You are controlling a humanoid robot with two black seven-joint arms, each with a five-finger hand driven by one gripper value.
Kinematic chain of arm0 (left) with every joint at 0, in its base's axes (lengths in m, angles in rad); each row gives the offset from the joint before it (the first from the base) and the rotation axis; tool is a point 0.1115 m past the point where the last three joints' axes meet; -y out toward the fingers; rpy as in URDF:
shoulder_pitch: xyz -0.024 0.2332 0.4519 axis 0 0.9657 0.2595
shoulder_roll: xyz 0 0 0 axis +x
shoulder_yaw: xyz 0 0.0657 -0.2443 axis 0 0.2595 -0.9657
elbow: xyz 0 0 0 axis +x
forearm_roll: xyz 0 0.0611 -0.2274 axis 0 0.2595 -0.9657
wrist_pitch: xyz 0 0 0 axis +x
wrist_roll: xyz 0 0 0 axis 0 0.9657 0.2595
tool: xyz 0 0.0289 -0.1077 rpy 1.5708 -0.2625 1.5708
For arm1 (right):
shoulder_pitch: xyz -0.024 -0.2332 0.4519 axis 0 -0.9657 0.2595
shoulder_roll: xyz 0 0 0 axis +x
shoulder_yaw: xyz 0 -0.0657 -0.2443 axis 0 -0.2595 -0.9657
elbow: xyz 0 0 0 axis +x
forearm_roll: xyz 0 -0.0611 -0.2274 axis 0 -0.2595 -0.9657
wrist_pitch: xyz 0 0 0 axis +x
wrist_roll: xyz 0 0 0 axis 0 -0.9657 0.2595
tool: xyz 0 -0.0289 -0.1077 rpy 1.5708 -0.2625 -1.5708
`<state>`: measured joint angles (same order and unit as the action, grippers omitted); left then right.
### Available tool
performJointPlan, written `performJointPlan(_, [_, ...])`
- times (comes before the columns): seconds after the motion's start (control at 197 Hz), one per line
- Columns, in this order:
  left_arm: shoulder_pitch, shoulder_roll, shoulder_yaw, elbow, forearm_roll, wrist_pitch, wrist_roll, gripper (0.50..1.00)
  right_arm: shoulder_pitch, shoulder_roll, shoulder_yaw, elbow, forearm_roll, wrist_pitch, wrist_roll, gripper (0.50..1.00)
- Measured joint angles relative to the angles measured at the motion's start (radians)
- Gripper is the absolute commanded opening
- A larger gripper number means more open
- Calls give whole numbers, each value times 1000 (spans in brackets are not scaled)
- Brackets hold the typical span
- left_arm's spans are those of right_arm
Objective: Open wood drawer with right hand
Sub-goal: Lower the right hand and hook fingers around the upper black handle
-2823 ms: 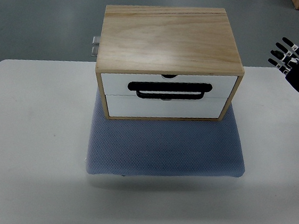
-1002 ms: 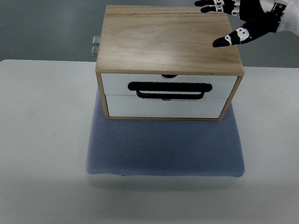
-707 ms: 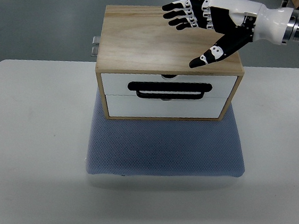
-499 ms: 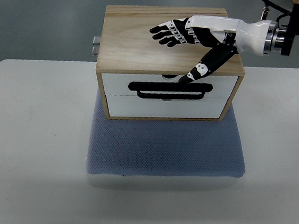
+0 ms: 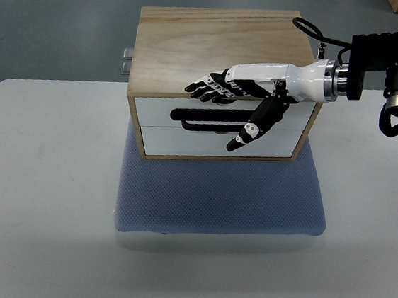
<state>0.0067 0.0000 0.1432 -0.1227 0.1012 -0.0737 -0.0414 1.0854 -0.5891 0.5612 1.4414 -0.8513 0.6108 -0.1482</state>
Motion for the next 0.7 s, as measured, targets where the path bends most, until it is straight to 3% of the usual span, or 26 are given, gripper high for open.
performJointPlan(0.702, [0, 0, 0, 0, 0, 0, 0, 1000, -22, 22, -34, -4, 9, 0, -113, 932])
